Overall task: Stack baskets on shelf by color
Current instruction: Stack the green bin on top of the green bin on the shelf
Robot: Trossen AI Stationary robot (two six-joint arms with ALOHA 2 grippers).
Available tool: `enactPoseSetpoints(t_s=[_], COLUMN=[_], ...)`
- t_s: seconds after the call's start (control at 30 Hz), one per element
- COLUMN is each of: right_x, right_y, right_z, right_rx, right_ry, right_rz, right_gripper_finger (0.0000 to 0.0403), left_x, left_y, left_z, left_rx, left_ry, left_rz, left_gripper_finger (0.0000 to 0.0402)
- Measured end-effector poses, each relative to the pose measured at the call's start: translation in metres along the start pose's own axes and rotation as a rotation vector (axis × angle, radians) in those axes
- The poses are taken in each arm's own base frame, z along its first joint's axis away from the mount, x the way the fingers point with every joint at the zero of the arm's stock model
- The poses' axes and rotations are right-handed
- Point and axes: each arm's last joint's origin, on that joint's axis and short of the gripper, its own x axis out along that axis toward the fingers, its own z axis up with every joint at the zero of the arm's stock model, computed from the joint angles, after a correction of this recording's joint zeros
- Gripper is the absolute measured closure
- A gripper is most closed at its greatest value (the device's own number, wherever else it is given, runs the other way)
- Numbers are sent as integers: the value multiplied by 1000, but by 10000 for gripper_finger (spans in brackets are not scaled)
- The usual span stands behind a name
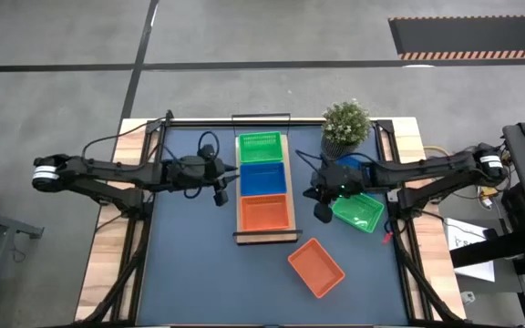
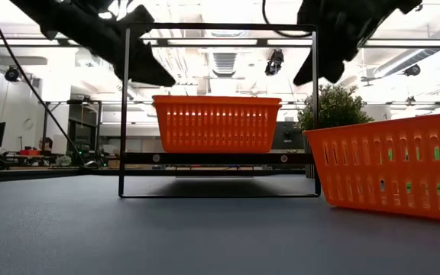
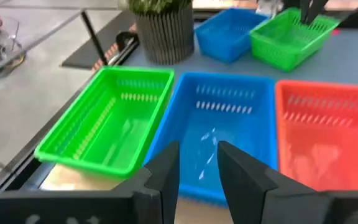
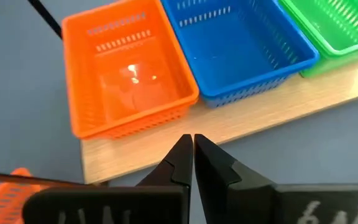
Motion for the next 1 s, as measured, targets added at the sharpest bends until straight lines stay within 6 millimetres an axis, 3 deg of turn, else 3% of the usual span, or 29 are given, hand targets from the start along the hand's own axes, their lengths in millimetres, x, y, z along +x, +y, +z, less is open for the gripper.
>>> enactPoseSetpoints(t_s=[0.23, 0.63, 1.0], right_x=[-20, -30, -18], right_y=[14, 24, 35], right_z=[-8, -40, -55], right_rx=[110, 477, 625], right_ry=[61, 438, 656], right_rz=[27, -163, -184], right_gripper_finger=[394, 391, 309], left_x=[-4, -7, -10], left_y=[-1, 0, 1], left_z=[12, 15, 20], left_rx=[-5, -5, 62], left_ry=[-55, -67, -97], left_rz=[-8, -9, -5], left_gripper_finger=[309, 309, 309])
